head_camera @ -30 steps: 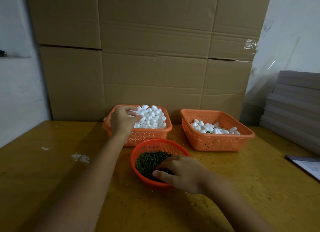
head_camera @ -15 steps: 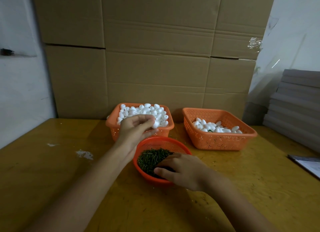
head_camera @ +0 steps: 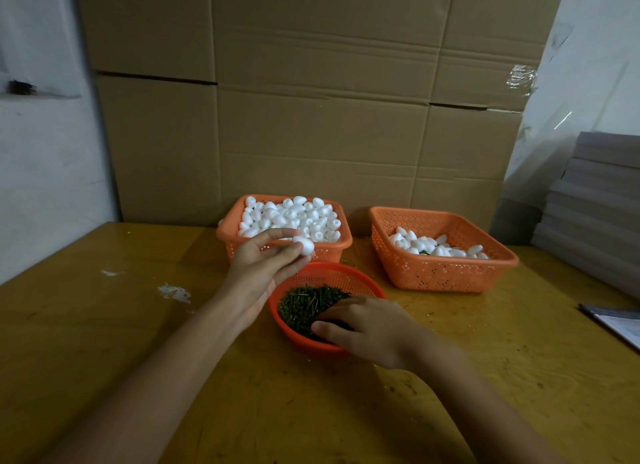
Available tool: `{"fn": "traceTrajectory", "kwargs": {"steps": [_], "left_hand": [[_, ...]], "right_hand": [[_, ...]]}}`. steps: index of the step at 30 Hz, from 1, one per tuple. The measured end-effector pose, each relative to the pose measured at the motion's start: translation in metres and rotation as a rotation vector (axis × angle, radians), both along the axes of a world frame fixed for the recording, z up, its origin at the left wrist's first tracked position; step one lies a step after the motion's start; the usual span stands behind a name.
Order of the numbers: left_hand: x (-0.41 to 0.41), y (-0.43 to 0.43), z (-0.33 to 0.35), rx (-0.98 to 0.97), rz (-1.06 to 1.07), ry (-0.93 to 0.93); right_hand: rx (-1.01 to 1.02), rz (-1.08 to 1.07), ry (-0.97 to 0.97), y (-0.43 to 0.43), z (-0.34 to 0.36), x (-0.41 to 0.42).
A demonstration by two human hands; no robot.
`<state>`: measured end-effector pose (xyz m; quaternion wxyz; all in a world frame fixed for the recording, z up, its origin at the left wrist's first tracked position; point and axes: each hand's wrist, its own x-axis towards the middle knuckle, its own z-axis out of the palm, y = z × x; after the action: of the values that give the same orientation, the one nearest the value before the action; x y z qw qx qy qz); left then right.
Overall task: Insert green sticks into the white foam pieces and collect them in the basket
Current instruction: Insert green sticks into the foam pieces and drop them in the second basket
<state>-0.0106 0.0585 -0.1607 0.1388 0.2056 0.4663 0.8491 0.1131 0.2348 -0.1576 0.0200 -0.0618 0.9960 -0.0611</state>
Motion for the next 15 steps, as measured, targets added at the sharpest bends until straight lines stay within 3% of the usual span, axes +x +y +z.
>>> {"fn": "traceTrajectory", "kwargs": {"steps": [15], "left_hand": [[0.0026,-0.0038,0.0021,-0.016,-0.116,0.113]], "right_hand": [[0.002,-0.013,-0.014,-0.0022,0.0035,0.003]]}}
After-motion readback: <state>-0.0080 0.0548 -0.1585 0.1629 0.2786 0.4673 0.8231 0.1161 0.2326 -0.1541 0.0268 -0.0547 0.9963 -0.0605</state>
